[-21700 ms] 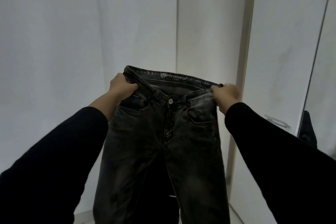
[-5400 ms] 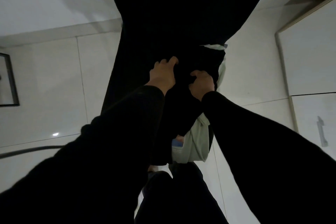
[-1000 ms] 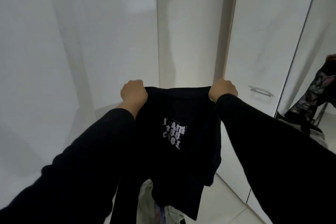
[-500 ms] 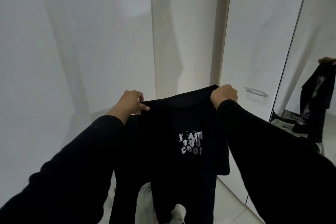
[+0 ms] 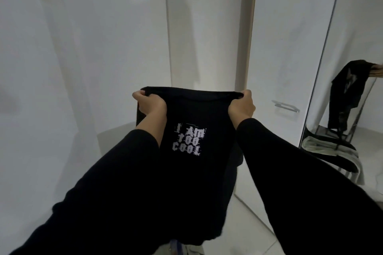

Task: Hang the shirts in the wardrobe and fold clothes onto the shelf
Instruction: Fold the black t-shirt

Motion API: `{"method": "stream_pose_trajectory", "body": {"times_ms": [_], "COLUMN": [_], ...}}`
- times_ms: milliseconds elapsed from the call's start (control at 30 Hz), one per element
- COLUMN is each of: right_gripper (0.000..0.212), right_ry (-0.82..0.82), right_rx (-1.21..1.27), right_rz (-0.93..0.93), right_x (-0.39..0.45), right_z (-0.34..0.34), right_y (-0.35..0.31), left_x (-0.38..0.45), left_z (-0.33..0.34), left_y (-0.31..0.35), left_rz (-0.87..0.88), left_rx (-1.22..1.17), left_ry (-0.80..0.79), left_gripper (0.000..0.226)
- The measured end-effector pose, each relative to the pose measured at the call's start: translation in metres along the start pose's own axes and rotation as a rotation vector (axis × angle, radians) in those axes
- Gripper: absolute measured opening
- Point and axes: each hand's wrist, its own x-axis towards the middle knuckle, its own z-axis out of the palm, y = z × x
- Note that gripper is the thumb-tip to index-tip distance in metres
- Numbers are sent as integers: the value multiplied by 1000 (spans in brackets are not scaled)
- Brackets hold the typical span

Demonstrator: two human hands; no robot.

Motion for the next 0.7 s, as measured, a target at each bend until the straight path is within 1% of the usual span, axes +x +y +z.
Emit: {"method": "stream_pose_trajectory", "body": {"times_ms": [100,167,267,300,333,400,467,533,633,700], "right_gripper": [38,38,37,36,35,29,23,21,20,20], "right_ry": [24,44,69,75,79,84,86,74,50,49], "right_rx": [87,155,257,292,331,396,414,408,412,423], "right_rz": [25,47,65,66,65,65,57,38,24,11], "right_x": [0,0,1,2,3,6,9,13,18,21], "right_z": [0,0,2,3,2,2,1,1,2,2], "right_y": [3,5,6,5,3,0,-3,-4,-5,-7], "left_x": [-5,-8,-9,-5,-5,0,1,-1,-5,-9], "left_z": [10,14,12,13,12,9,2,-10,-20,-25], "left_y": [6,10,15,15,15,15,15,12,7,7], "left_rz": [64,97,157,172,180,117,-80,-221,-256,-271], "left_rx": [-85,-102,-78,-57,-34,-46,-186,-249,-226,-204], "left_ry": [56,80,35,-11,-80,-272,-504,-716,-894,-956], "left_gripper": [26,21,10,11,17,31,35,42,46,47]}}
